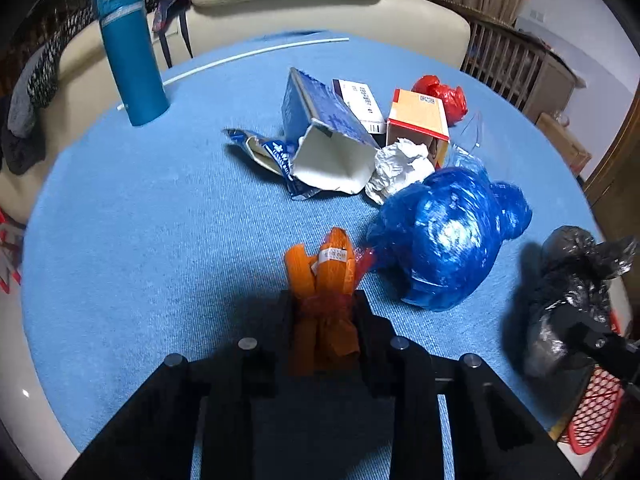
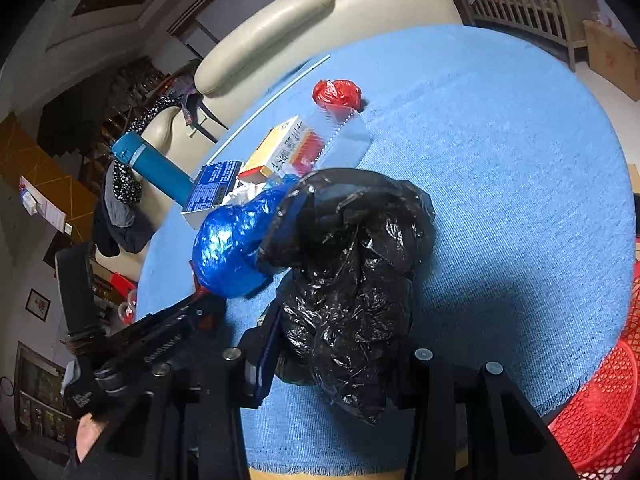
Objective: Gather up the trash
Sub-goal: 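Grasp the orange bundle with the left tool while the right tool lifts the black bag, then carry the orange bundle in the left tool while the right tool carries the black bag to the red basket, then open the right tool to drop the black bag into the red basket, then open the left tool to drop the orange bundle into the basket, then move the left tool to the blue plastic bag and grasp it, then grasp the clear plastic container with the right tool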
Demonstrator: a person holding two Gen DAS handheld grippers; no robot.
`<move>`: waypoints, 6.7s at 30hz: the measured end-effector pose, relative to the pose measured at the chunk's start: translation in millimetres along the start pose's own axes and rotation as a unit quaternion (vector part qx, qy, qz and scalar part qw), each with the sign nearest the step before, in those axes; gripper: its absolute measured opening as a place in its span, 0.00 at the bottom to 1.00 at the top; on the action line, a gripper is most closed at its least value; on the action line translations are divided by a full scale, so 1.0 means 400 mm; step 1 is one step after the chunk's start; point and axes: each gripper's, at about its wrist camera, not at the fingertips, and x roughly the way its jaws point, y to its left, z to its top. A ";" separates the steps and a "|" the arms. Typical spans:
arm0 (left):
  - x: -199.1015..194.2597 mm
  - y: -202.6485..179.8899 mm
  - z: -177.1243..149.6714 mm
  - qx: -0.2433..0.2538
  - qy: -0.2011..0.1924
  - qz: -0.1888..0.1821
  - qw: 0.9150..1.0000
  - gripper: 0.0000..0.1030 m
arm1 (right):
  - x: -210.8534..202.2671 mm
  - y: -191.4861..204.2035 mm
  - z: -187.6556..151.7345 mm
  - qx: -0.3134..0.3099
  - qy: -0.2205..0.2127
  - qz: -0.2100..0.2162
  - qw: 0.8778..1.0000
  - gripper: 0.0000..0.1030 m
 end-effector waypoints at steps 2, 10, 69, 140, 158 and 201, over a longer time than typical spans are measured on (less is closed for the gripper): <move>-0.007 0.008 -0.005 -0.002 -0.002 -0.005 1.000 0.28 | -0.004 0.007 -0.003 -0.009 -0.005 0.001 1.000 0.44; -0.073 0.057 -0.028 -0.018 -0.034 -0.003 0.999 0.28 | -0.022 0.031 -0.006 -0.019 -0.016 0.003 1.000 0.44; -0.376 -0.245 -0.050 0.098 -0.158 -0.077 0.979 0.28 | -0.570 -0.226 -0.134 0.024 -0.165 -0.104 0.981 0.44; -0.234 -0.486 -0.099 0.206 -0.054 -0.151 0.965 0.74 | -0.638 -0.469 -0.193 0.147 -0.173 -0.138 0.964 0.75; -0.234 0.007 -0.127 -0.028 -0.081 -0.083 0.993 0.74 | -0.473 -0.135 -0.109 0.001 -0.107 -0.096 0.990 0.75; -0.044 -0.072 0.024 0.109 -0.038 -0.096 0.989 0.49 | -0.228 -0.080 0.008 0.001 -0.016 -0.087 0.996 0.76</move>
